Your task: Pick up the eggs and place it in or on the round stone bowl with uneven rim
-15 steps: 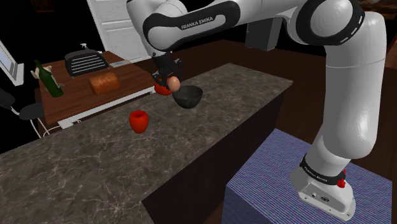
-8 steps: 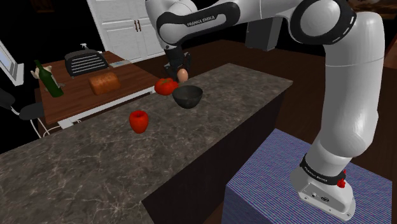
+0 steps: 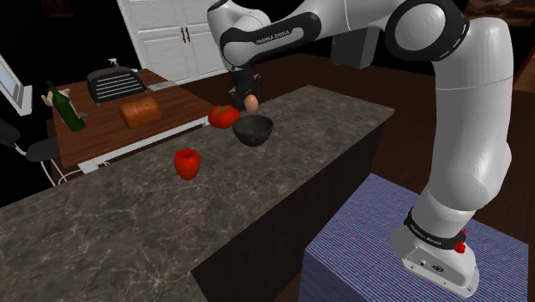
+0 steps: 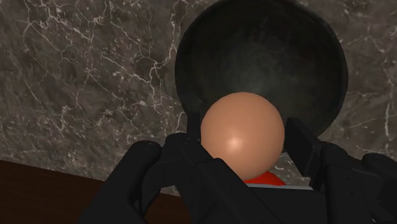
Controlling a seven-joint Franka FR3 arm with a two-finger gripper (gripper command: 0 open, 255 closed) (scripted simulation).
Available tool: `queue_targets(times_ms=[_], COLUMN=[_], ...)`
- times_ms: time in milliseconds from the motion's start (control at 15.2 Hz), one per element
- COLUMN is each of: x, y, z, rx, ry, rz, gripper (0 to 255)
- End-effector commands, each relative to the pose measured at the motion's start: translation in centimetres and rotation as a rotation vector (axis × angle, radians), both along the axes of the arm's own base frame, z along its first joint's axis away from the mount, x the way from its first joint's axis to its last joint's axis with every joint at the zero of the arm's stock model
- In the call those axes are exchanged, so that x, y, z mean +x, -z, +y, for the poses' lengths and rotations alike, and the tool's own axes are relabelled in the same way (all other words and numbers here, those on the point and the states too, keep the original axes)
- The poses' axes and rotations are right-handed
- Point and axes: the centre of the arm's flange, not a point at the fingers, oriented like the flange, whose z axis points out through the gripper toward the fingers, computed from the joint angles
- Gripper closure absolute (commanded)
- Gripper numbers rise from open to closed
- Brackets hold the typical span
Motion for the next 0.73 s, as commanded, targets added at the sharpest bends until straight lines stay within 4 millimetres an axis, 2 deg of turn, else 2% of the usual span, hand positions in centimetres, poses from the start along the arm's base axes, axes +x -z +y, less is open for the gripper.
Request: queue_targets(times_ms=[0, 462, 660], x=[0.0, 0.0, 0.0], y=[1.0, 4.7, 5.0], z=[0.0, 0.0, 0.0], rx=[0.0, 0.0, 0.0], ry=[0.0, 0.0, 0.0], rz=[-0.001, -0.001, -0.001], gripper=[255, 255, 255])
